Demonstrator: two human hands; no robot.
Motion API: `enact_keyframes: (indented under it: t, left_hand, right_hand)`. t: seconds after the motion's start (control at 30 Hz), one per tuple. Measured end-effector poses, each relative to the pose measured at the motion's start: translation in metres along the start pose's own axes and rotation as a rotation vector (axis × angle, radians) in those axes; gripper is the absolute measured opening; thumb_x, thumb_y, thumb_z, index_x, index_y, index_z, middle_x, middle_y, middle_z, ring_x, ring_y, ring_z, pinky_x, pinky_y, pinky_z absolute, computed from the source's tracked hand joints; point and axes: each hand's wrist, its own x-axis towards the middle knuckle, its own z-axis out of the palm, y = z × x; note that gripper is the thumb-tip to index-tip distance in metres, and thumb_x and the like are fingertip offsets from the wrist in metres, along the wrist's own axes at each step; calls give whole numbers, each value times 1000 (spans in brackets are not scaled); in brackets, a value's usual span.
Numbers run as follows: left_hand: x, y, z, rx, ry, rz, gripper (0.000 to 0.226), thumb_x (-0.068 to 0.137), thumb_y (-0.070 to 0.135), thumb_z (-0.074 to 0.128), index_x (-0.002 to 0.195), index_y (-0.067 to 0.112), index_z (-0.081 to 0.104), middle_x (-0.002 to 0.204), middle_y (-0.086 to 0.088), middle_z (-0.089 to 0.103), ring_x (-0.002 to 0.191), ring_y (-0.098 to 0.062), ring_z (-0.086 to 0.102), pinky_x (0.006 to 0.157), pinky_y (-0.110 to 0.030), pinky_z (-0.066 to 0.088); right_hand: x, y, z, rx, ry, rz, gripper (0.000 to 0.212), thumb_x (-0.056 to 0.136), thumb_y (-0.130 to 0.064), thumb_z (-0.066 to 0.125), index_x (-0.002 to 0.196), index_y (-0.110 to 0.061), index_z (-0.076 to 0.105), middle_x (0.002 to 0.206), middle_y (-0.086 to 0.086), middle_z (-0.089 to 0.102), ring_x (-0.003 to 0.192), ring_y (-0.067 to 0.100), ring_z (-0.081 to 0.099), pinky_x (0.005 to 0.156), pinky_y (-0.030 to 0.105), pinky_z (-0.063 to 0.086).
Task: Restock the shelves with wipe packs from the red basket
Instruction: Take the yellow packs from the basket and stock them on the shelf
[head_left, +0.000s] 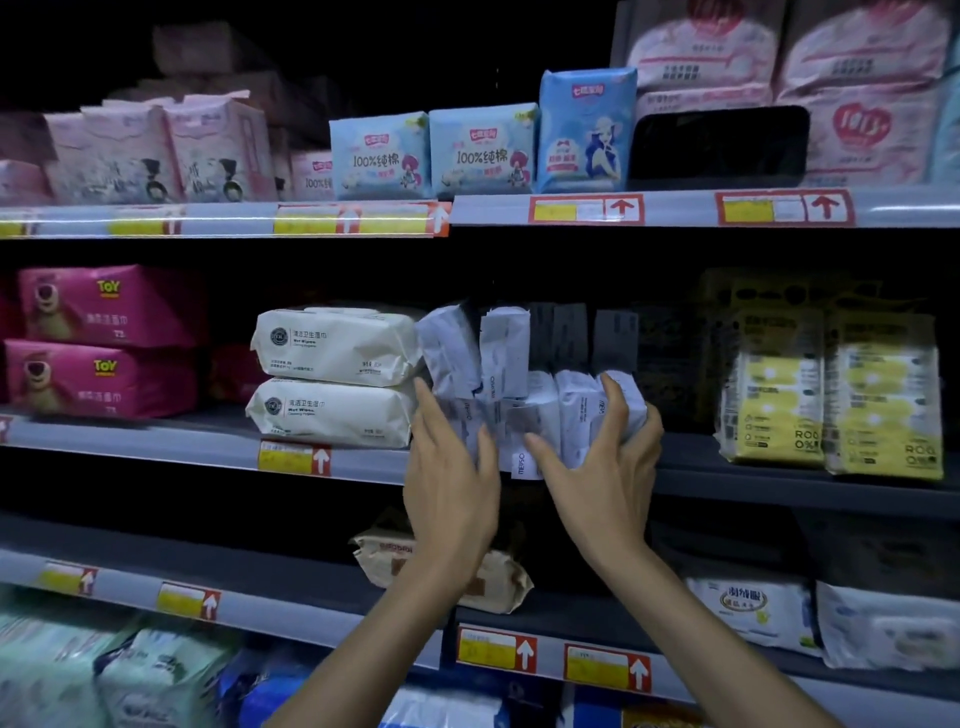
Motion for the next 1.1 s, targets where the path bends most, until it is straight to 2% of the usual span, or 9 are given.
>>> enact_keyframes:
  t: [0.1, 0.27, 0.5, 0.63, 0.7, 0.77, 0.87, 0.93, 1.1]
  left_hand:
    - [18, 0, -1, 21, -5, 9, 80, 105, 49, 48, 166, 21, 5, 163, -6, 36, 141, -28, 48, 101, -47, 52]
    - [36, -10, -9, -5, -69, 114, 78, 97, 18, 57, 164, 15, 16, 145, -12, 49, 115, -31, 59, 80, -42, 52]
    - [34, -9, -8, 8, -50, 101, 75, 95, 6, 54, 161, 17, 22, 136, -14, 55, 105, -32, 59, 77, -45, 52]
    - [32, 0, -19, -90, -112, 40, 68, 87, 29, 57, 152, 23, 37, 141, -3, 53, 120, -24, 57, 92, -47, 54]
    - [37, 8, -28, -157, -118, 63, 56, 85, 41, 52, 138, 24, 48, 132, 1, 57, 118, -21, 57, 90, -44, 53]
    - [46, 16, -34, -254, -125, 39, 52, 85, 47, 50, 131, 24, 50, 125, -1, 62, 113, -24, 61, 83, -41, 51]
    - [64, 21, -43, -358, -150, 5, 53, 89, 58, 53, 134, 29, 53, 119, 2, 69, 109, -20, 66, 89, -45, 56]
    - [79, 23, -48, -339, -205, 24, 37, 95, 52, 57, 125, 30, 60, 107, 7, 72, 99, -14, 69, 85, -46, 58]
    - [102, 19, -50, -274, -285, 122, 24, 102, 27, 60, 124, 22, 67, 108, 3, 75, 101, -17, 71, 82, -38, 58]
  right_hand:
    - [2, 2, 2, -27, 10, 0, 98, 78, -72, 68, 155, -36, 18, 157, 14, 16, 138, 37, 33, 103, 55, 47]
    - [10, -4, 9, -61, 17, 27, 96, 78, -70, 70, 152, -33, 21, 154, 15, 17, 132, 36, 37, 100, 53, 49]
    - [7, -7, 9, -113, -34, 33, 92, 79, -71, 70, 150, -33, 23, 153, 19, 18, 132, 41, 36, 100, 56, 49]
    - [11, -20, -12, -273, -125, 80, 100, 79, -71, 70, 157, -34, 20, 164, 27, -8, 153, 47, -7, 123, 62, 11]
    - [13, -37, -23, -289, -123, 1, 98, 83, -63, 69, 161, -30, 19, 165, 24, -14, 154, 42, -16, 126, 57, 4]
    - [14, -59, -30, -162, -109, -99, 85, 91, -52, 66, 160, -25, 26, 168, 19, 2, 157, 36, 1, 126, 51, 16]
    - [36, -86, -25, 67, -243, -26, 81, 95, -54, 60, 161, -22, 26, 163, 6, 33, 147, 27, 36, 114, 47, 40]
    - [55, -98, -19, 142, -344, 68, 78, 91, -59, 61, 155, -22, 37, 151, 4, 51, 136, 27, 51, 105, 47, 49]
    - [78, -109, -12, 261, -391, 144, 26, 91, -33, 71, 114, -22, 69, 107, 1, 74, 102, 23, 70, 90, 43, 58]
